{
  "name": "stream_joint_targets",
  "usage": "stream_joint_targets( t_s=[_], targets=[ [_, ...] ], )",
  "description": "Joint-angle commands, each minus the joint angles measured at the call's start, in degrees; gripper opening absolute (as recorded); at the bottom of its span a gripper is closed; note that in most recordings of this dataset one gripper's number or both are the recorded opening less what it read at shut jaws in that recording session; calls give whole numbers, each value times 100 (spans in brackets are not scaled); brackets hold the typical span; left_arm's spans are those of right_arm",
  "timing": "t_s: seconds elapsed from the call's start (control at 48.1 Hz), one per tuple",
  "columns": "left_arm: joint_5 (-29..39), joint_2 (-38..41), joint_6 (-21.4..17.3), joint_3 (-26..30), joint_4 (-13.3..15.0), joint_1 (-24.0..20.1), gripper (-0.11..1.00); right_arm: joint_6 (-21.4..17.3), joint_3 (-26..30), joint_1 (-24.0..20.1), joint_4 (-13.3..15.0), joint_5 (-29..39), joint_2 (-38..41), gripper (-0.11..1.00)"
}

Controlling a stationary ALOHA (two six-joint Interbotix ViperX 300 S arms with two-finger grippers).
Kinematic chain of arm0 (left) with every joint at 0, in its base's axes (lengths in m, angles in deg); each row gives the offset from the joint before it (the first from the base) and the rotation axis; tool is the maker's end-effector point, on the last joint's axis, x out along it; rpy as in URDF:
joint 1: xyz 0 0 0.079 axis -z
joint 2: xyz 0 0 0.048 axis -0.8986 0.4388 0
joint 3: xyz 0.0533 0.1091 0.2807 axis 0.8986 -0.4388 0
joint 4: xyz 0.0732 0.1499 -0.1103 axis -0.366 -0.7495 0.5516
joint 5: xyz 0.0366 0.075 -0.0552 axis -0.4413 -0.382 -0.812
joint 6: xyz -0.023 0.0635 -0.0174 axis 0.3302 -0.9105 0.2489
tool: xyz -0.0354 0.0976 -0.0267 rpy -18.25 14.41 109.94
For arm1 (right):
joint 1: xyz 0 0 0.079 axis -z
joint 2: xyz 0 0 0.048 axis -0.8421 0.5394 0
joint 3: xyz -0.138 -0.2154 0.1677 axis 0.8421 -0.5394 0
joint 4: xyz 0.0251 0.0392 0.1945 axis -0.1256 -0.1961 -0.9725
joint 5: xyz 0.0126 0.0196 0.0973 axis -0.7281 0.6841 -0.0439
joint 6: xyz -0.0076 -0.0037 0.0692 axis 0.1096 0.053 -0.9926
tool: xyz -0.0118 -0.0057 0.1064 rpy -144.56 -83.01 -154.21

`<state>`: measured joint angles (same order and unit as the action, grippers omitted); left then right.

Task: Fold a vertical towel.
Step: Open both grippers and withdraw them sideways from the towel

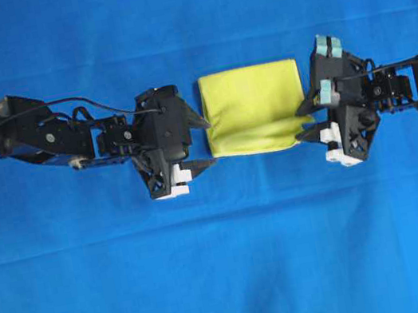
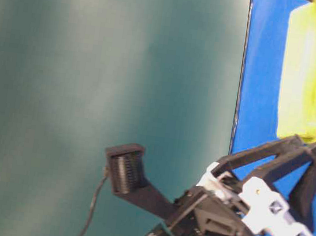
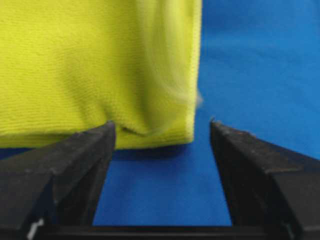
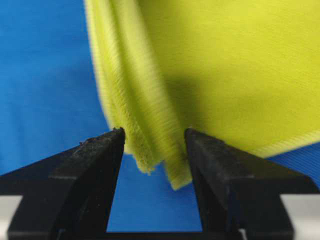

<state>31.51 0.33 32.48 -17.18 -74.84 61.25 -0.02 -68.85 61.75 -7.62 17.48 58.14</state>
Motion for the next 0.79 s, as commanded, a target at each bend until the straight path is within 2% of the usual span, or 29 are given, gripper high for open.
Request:
stream_joint_targets(
  t_s=[0.0,0.208,0.457,0.769],
  targets=[
    [167,-378,53,9,-9,9,70,9,176,-176,-35,79,-141,56],
    [642,-1143,70,-114,-9,62,68,18,360,-352,-26,729,-721,56],
    [905,-2259,70,-352,-9,79,68,44,483,-352,18,1063,-1854,55],
    [1107,-3727,105,-694,-9,79,66,62,510,-325,308,1441,-3612,55]
  ],
)
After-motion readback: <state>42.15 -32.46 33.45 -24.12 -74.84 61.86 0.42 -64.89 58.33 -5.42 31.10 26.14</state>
